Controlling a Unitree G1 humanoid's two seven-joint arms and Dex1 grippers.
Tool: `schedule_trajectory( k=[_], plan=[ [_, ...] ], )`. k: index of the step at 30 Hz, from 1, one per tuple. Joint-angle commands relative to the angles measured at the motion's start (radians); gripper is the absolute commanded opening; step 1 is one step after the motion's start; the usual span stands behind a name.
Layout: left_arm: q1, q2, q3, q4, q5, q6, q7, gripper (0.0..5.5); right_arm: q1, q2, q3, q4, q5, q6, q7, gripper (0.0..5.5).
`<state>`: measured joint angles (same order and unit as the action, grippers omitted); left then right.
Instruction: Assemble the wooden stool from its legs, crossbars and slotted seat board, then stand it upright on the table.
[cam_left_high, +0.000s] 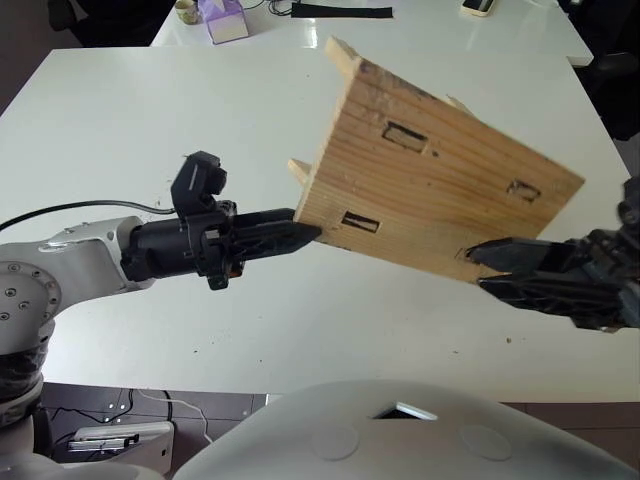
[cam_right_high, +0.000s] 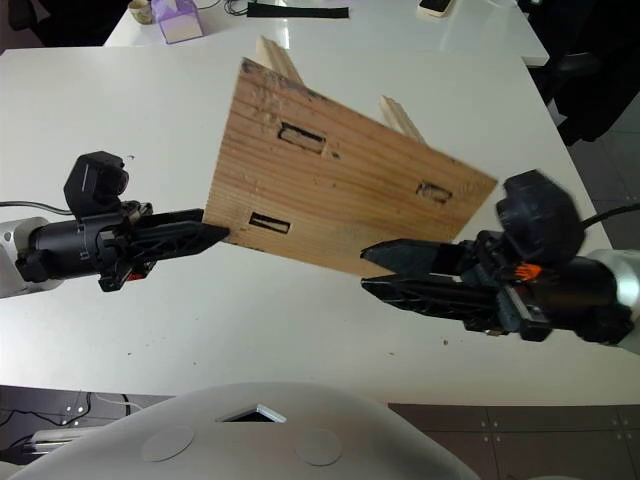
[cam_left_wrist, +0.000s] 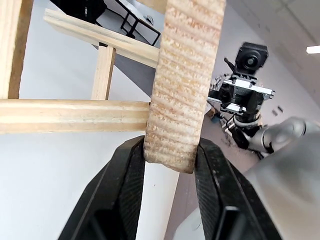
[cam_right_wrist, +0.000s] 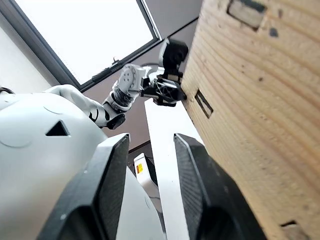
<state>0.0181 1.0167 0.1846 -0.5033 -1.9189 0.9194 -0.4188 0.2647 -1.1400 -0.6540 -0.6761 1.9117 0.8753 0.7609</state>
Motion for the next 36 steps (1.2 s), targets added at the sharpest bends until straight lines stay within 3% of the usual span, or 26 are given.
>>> schedule_trajectory(
  k=[1, 13, 16, 19, 25, 33, 35, 36],
  plan=[
    [0.025, -0.06, -0.012, 0.056, -0.053, -0.029, 0.171, 1.43, -0.154, -0.022, -0.074, 0.122, 0.06, -0.048, 0.005, 1.62],
    [-0.347, -0.447, 0.032, 0.245, -0.053, 0.102, 0.501, 1.43, -0.068, 0.091, -0.092, 0.001, 0.06, -0.128, -0.063, 1.62],
    [-0.35, -0.556, 0.055, 0.209, -0.053, 0.091, 0.595, 1.43, -0.036, 0.102, -0.093, -0.029, 0.06, -0.164, -0.079, 1.62],
    [-0.297, -0.584, 0.058, 0.178, -0.053, 0.098, 0.642, 1.43, 0.0, 0.112, -0.086, -0.066, 0.06, -0.204, -0.101, 1.62],
    [-0.284, -0.765, 0.091, 0.108, -0.053, -0.011, 0.901, 1.43, 0.041, 0.105, -0.076, -0.104, 0.06, -0.26, -0.118, 1.62],
    [-0.265, -0.9, 0.111, 0.044, -0.053, -0.102, 1.158, 2.57, 0.083, 0.101, -0.053, -0.131, 0.06, -0.287, -0.128, 1.62],
    [-0.253, -0.874, 0.108, 0.05, -0.053, -0.061, 1.098, 2.57, 0.089, 0.101, -0.046, -0.133, 0.06, -0.291, -0.127, 1.62],
    [-0.233, -0.802, 0.099, 0.071, -0.053, 0.01, 0.963, 2.57, 0.095, 0.104, -0.043, -0.137, 0.06, -0.293, -0.129, 1.62]
  ],
)
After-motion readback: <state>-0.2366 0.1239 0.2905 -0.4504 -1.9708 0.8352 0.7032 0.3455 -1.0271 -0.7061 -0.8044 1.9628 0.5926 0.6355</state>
